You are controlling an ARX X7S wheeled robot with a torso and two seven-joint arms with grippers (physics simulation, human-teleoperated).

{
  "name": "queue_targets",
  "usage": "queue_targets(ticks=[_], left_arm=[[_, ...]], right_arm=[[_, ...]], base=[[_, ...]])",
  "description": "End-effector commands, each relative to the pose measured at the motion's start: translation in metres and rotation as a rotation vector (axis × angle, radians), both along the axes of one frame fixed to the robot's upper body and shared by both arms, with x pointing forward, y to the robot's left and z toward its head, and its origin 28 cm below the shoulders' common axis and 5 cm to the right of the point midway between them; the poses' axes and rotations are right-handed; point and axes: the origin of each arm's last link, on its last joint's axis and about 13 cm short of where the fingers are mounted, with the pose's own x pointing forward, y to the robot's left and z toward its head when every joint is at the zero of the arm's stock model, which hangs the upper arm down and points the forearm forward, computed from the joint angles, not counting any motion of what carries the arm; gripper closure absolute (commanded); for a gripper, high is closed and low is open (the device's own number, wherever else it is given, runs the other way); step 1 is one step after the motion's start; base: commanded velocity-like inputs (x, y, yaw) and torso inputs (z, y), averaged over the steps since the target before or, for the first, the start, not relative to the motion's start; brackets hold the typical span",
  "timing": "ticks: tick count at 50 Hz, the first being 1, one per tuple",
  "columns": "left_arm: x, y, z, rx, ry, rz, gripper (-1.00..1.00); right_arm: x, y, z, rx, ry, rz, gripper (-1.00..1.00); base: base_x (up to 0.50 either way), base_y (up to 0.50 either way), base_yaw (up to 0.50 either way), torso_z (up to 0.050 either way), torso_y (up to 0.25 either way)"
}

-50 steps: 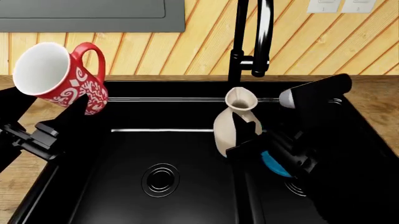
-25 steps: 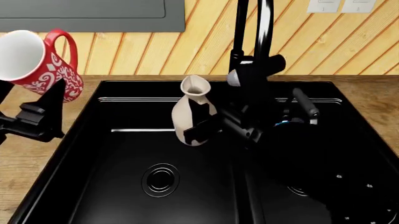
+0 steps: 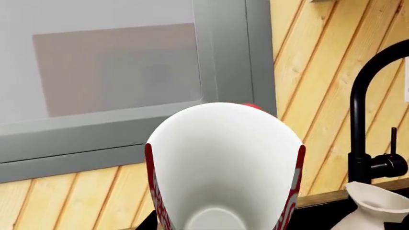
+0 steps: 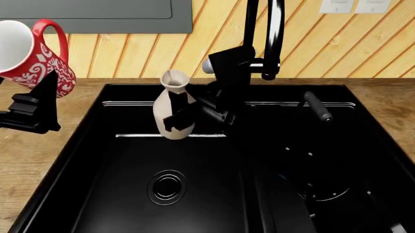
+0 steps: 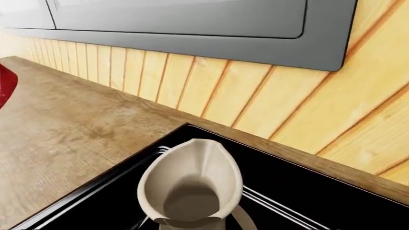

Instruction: Pick the jug and cup and place them in the sink. Then turn on the water.

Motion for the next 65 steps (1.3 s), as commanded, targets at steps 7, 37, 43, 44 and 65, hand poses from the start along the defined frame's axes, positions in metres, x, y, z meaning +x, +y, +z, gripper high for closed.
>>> queue_targets(ticks=[7, 37, 43, 44, 65], left_arm=[[0.001, -0.001, 0.007, -0.008, -0.013, -0.010, 1.00], [0.002, 0.006, 0.008, -0.010, -0.014, 0.002, 1.00], [0.000, 0.008, 0.009, -0.014, -0.012, 0.003, 1.00], [0.000, 0.008, 0.008, -0.014, -0.012, 0.003, 1.00], [0.002, 0.008, 0.004, -0.020, -0.008, 0.001, 1.00]], right_arm=[[0.045, 0.028, 0.007, -0.010, -0.041, 0.053, 1.00], [0.074, 0.046, -0.020, 0.014, 0.017, 0.112, 1.00], [0.070, 0.049, -0.025, 0.005, 0.032, 0.128, 1.00], [0.070, 0.050, -0.025, 0.005, 0.035, 0.131, 1.00], [0.055, 0.063, -0.042, 0.029, 0.090, 0.204, 1.00]], base=[[0.00, 0.00, 0.00, 0.000, 0.002], [0.00, 0.00, 0.00, 0.001, 0.001], [0.00, 0.00, 0.00, 0.000, 0.002], [0.00, 0.00, 0.00, 0.000, 0.000], [0.00, 0.00, 0.00, 0.001, 0.001]])
